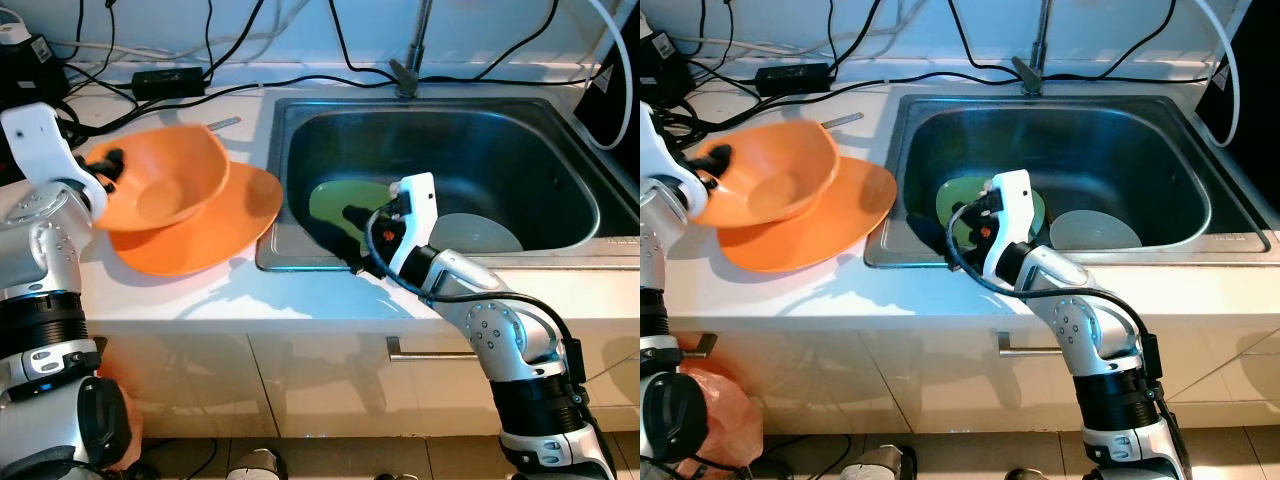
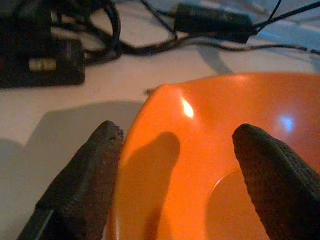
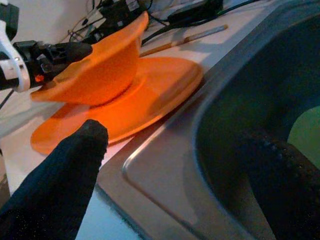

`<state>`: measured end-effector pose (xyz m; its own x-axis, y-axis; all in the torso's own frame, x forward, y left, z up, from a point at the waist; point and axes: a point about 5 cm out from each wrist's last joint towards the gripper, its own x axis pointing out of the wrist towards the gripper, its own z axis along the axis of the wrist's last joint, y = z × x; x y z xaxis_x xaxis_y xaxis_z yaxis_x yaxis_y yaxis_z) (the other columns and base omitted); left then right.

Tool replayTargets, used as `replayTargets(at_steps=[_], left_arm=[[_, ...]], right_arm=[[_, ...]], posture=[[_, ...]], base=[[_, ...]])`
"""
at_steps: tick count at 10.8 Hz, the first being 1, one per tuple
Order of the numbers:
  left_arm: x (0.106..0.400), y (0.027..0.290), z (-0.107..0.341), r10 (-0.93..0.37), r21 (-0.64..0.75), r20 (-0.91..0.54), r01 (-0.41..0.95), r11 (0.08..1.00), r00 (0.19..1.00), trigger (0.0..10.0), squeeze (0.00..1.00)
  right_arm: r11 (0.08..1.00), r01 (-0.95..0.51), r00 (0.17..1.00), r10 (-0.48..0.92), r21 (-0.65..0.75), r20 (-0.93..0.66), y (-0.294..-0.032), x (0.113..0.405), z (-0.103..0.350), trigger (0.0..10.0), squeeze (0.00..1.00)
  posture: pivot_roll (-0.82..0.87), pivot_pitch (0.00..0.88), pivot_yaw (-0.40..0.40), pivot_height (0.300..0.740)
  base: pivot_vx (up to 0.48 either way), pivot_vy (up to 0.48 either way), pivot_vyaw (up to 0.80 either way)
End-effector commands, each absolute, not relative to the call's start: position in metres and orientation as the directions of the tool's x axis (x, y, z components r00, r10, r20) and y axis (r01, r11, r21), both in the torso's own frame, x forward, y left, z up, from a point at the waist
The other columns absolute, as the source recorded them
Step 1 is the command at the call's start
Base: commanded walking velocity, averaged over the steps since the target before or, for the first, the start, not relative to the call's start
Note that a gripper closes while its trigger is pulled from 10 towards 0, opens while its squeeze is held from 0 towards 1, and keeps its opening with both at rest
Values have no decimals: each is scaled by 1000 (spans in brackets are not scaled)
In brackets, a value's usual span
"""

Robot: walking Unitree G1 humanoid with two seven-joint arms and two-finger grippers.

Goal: Kitchen organization

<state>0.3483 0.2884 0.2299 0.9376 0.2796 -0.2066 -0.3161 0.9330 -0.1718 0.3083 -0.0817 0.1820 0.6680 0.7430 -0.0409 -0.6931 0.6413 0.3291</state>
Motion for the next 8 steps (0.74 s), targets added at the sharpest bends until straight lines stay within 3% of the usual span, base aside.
replayTargets(at_steps=[1, 2, 3, 5, 6, 7, 8], left_arm=[[346, 288, 229, 278, -199, -236, -326, 924, 931, 10000, 1000], [345, 288, 233, 281, -214, -246, -335, 918, 928, 10000, 800], [345, 288, 234, 271, -231, -255, -331, 915, 928, 10000, 0], [345, 282, 237, 214, -300, -289, -300, 906, 933, 10000, 0], [346, 278, 238, 187, -330, -295, -284, 900, 937, 4157, 0], [347, 274, 237, 145, -394, -314, -268, 879, 938, 0, 0], [347, 271, 237, 121, -433, -317, -257, 864, 941, 0, 0]], right_arm=[[633, -709, 656, 753, 310, -37, -81, 305, 184, 10000, 1000], [632, -712, 655, 755, 305, -36, -81, 305, 184, 10000, 992], [635, -711, 657, 753, 304, -37, -80, 305, 184, 10000, 992], [638, -710, 659, 751, 298, -37, -80, 306, 184, 10000, 996], [640, -709, 661, 749, 296, -37, -80, 306, 184, 10000, 996], [643, -707, 664, 747, 294, -37, -80, 307, 184, 10000, 996], [645, -706, 666, 745, 293, -37, -80, 307, 184, 10000, 988]], posture=[[164, 72, 47, 740], [166, 72, 48, 740], [169, 72, 49, 740], [167, 69, 51, 740], [166, 70, 53, 740], [166, 69, 55, 740], [166, 69, 56, 740]], base=[[0, 0, 0], [0, 0, 0], [0, 0, 0], [0, 0, 0], [0, 0, 0], [0, 0, 0], [0, 0, 0]])
